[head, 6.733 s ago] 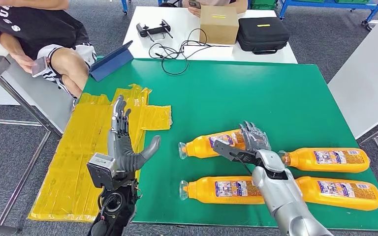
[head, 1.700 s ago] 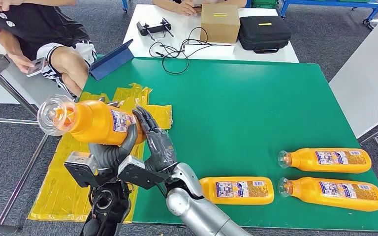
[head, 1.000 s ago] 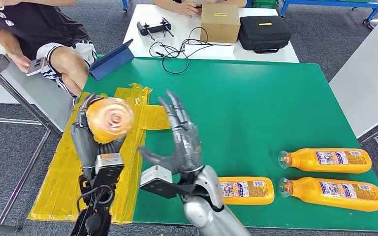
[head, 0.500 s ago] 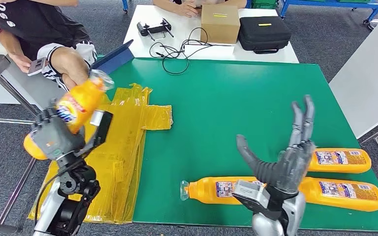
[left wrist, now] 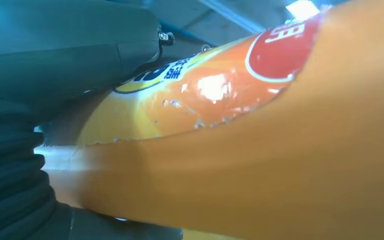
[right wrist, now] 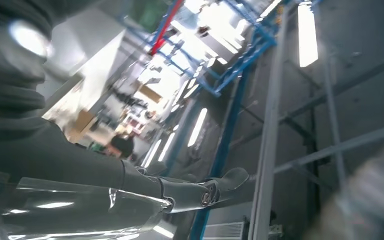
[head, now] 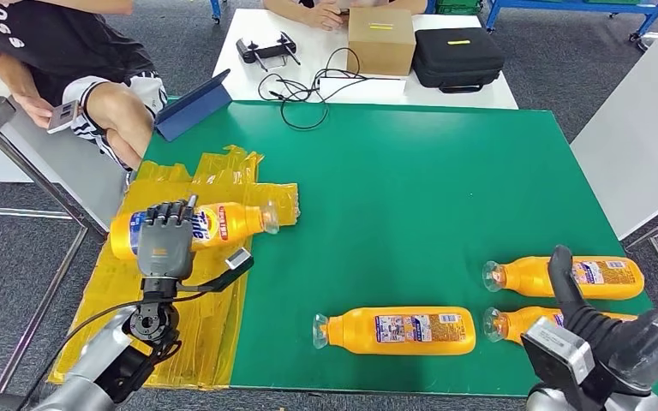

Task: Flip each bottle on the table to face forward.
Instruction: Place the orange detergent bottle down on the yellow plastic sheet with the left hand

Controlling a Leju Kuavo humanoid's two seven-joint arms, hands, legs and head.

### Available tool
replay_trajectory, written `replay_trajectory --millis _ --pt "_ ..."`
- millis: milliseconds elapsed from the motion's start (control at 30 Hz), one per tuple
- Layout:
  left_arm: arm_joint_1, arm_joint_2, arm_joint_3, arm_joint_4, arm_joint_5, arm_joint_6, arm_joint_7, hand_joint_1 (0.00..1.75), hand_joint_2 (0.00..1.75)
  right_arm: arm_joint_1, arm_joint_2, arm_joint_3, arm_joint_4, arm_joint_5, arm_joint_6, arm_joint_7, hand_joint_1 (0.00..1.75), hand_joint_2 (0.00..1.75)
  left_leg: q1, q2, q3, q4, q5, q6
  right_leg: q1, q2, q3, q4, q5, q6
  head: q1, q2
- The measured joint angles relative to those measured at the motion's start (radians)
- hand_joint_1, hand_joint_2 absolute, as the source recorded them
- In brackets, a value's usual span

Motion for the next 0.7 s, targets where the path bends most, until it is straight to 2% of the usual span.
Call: replay_trajectory --millis 33,167,567,633,700 --pt "-0.004 -0.003 0.001 0.022 0.0 0.0 -0.011 0.0 1.75 -0.007 -0.001 -0.003 0.005 0.029 0.007 0.03 0.0 0.0 0.0 0.0 0.0 0.0 0.0 0.0 0.0 0.0 0.0 0.0 0.0 0.0 0.0 0.0" --pt "-0.02 -0.02 0.015 0.096 0.002 -0.01 -0.017 0.0 1.75 -0.056 -0.002 -0.012 0.039 0.135 0.042 0.123 0.0 0.0 0.0 0.001 0.0 0.0 0.0 0.0 0.0 0.001 0.0 0.0 0.0 0.0 0.0 0.0" --pt "-0.032 -0.042 0.083 0.168 0.001 -0.038 -0.056 0.0 1.75 -0.123 -0.003 -0.014 0.096 0.261 0.115 0.195 0.0 0.0 0.0 0.0 0.0 0.0 0.0 0.0 0.0 0.001 0.0 0.0 0.0 0.0 0.0 0.0" --pt "-0.031 -0.045 0.101 0.171 0.005 -0.034 -0.078 0.0 1.75 -0.132 -0.005 -0.014 0.107 0.297 0.142 0.219 0.0 0.0 0.0 0.0 0.0 0.0 0.0 0.0 0.0 0.001 0.0 0.0 0.0 0.0 0.0 0.0" --pt "-0.028 -0.054 0.14 0.169 0.039 -0.02 -0.147 0.0 1.75 -0.14 -0.011 -0.014 0.124 0.354 0.189 0.258 0.0 0.0 0.0 0.0 0.0 0.0 0.0 0.0 0.0 0.001 0.0 0.0 0.0 0.0 0.0 0.0"
